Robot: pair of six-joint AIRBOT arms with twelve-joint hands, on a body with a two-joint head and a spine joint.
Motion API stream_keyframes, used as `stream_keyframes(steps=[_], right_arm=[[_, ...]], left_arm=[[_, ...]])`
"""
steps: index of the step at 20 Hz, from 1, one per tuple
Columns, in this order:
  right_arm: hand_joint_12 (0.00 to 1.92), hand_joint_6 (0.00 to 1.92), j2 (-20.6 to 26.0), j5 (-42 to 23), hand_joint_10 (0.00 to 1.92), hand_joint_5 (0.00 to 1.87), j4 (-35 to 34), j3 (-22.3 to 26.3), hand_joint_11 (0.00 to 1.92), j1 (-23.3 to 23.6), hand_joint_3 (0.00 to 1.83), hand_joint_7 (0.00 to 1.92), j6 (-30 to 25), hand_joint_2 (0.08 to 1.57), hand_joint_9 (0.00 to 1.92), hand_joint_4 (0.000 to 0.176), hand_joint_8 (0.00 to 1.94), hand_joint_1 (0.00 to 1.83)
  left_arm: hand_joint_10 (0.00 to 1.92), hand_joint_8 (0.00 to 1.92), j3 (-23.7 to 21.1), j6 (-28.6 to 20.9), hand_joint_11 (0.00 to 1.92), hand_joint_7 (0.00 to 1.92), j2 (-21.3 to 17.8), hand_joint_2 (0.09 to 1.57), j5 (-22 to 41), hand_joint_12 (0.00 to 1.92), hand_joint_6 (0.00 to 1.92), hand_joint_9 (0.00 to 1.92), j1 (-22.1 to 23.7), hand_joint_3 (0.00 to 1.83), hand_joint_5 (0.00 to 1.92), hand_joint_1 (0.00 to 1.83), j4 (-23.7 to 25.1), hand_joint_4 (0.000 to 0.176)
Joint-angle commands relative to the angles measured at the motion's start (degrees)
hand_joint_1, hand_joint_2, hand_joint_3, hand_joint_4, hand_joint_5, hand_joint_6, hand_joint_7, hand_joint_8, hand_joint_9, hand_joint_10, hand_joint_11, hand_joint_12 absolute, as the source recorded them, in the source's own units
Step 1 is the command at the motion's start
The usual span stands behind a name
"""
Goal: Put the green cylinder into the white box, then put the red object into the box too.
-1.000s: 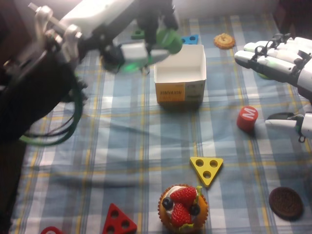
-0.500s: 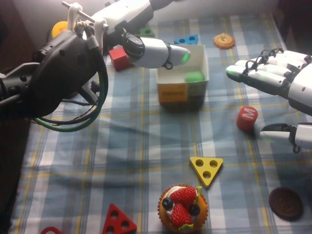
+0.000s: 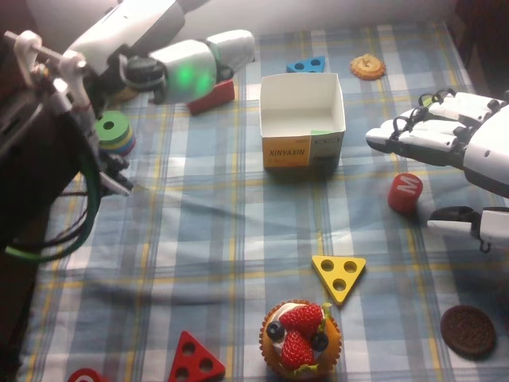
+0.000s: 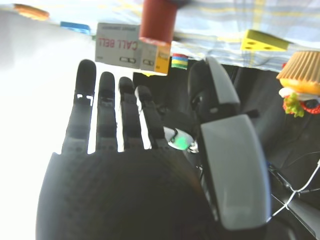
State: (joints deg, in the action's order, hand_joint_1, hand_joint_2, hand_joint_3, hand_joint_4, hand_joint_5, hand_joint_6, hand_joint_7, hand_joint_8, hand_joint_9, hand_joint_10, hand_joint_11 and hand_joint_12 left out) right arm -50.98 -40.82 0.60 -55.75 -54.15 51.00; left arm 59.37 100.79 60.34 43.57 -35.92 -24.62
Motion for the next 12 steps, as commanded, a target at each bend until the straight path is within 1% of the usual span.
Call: stream_keyframes(steps=[1, 2, 3, 4, 5, 6, 7, 8, 9, 10, 11, 12], right_arm=[[1.09, 0.04, -0.20, -5.80, 0.46, 0.19, -0.63, -0.31, 0.00, 0.54, 0.00, 0.25, -0.33, 1.25, 0.02, 0.000, 0.01, 0.88], [1.05, 0.04, -0.48, -5.29, 0.46, 0.20, -0.95, -0.64, 0.00, 0.53, 0.00, 0.27, -0.33, 1.25, 0.04, 0.000, 0.01, 0.89], [1.05, 0.03, -0.52, -5.14, 0.43, 0.21, -0.97, -0.69, 0.00, 0.53, 0.00, 0.26, -0.33, 1.26, 0.05, 0.000, 0.01, 0.90], [1.05, 0.03, -0.62, -4.77, 0.43, 0.21, -1.01, -0.85, 0.00, 0.53, 0.00, 0.26, -0.33, 1.26, 0.05, 0.000, 0.01, 0.90], [1.20, 0.03, -0.76, -4.62, 0.45, 0.26, -1.12, -1.01, 0.00, 0.54, 0.00, 0.29, -0.33, 1.26, 0.09, 0.000, 0.01, 0.91], [1.26, 0.03, -0.95, -4.48, 0.51, 0.28, -1.23, -1.19, 0.00, 0.54, 0.00, 0.31, -0.33, 1.25, 0.09, 0.000, 0.01, 0.93], [1.33, 0.03, -1.15, -4.27, 0.61, 0.31, -1.28, -1.37, 0.00, 0.54, 0.00, 0.35, -0.33, 1.23, 0.08, 0.000, 0.01, 0.95], [1.33, 0.03, -1.39, -4.10, 0.61, 0.31, -1.35, -1.57, 0.00, 0.56, 0.00, 0.35, -0.33, 1.23, 0.08, 0.000, 0.01, 0.95], [1.37, 0.03, -1.58, -3.98, 0.68, 0.32, -1.39, -1.73, 0.00, 0.61, 0.00, 0.36, -0.33, 1.23, 0.06, 0.000, 0.01, 0.95], [1.42, 0.03, -1.82, -3.76, 0.74, 0.35, -1.40, -1.92, 0.00, 0.70, 0.00, 0.40, -0.33, 1.24, 0.07, 0.000, 0.02, 0.96], [1.43, 0.03, -2.02, -3.58, 0.76, 0.36, -1.40, -2.07, 0.00, 0.80, 0.01, 0.43, -0.33, 1.25, 0.10, 0.000, 0.02, 0.93], [1.45, 0.03, -2.24, -3.39, 0.81, 0.38, -1.40, -2.24, 0.00, 0.89, 0.00, 0.46, -0.33, 1.26, 0.11, 0.000, 0.03, 0.93]], left_arm=[[0.02, 0.03, -0.82, -0.30, 0.01, 0.16, -0.46, 1.35, 9.05, 0.01, 0.10, 0.05, -0.07, 0.01, 0.17, 0.42, 2.15, 0.038], [0.04, 0.01, -1.83, -0.30, 0.00, 0.19, -1.04, 1.33, 10.26, 0.27, 0.05, 0.07, -1.02, 0.00, 0.21, 0.39, 2.34, 0.039], [0.04, 0.01, -1.96, -0.30, 0.00, 0.21, -1.05, 1.32, 10.27, 0.37, 0.05, 0.08, -1.18, 0.00, 0.24, 0.41, 2.37, 0.043], [0.04, 0.01, -2.11, -0.30, 0.00, 0.21, -1.05, 1.32, 10.27, 0.37, 0.05, 0.08, -1.46, 0.00, 0.24, 0.41, 2.40, 0.043], [0.07, 0.01, -2.22, -0.30, 0.00, 0.26, -1.03, 1.32, 10.29, 0.53, 0.04, 0.11, -1.57, 0.00, 0.28, 0.44, 2.40, 0.042], [0.08, 0.01, -2.30, -0.30, 0.00, 0.28, -1.02, 1.32, 10.29, 0.54, 0.04, 0.12, -1.69, 0.00, 0.30, 0.40, 2.40, 0.040], [0.09, 0.01, -2.43, -0.30, 0.00, 0.29, -1.03, 1.32, 10.38, 0.48, 0.03, 0.11, -1.89, 0.00, 0.30, 0.40, 2.40, 0.054], [0.09, 0.01, -2.52, -0.30, 0.00, 0.29, -1.05, 1.32, 10.44, 0.48, 0.03, 0.11, -2.05, 0.00, 0.30, 0.40, 2.40, 0.054], [0.09, 0.01, -2.57, -0.31, 0.00, 0.29, -1.05, 1.32, 10.43, 0.47, 0.03, 0.10, -2.17, 0.00, 0.30, 0.40, 2.39, 0.056], [0.12, 0.00, -2.62, -0.31, 0.00, 0.30, -1.05, 1.31, 10.49, 0.54, 0.02, 0.09, -2.35, 0.00, 0.31, 0.50, 2.33, 0.052], [0.12, 0.01, -2.69, -0.31, 0.00, 0.30, -1.05, 1.30, 10.58, 0.54, 0.02, 0.09, -2.46, 0.00, 0.32, 0.56, 2.31, 0.063], [0.15, 0.00, -2.74, -0.31, 0.00, 0.31, -1.05, 1.29, 10.68, 0.49, 0.01, 0.08, -2.54, 0.00, 0.32, 0.60, 2.27, 0.073]])
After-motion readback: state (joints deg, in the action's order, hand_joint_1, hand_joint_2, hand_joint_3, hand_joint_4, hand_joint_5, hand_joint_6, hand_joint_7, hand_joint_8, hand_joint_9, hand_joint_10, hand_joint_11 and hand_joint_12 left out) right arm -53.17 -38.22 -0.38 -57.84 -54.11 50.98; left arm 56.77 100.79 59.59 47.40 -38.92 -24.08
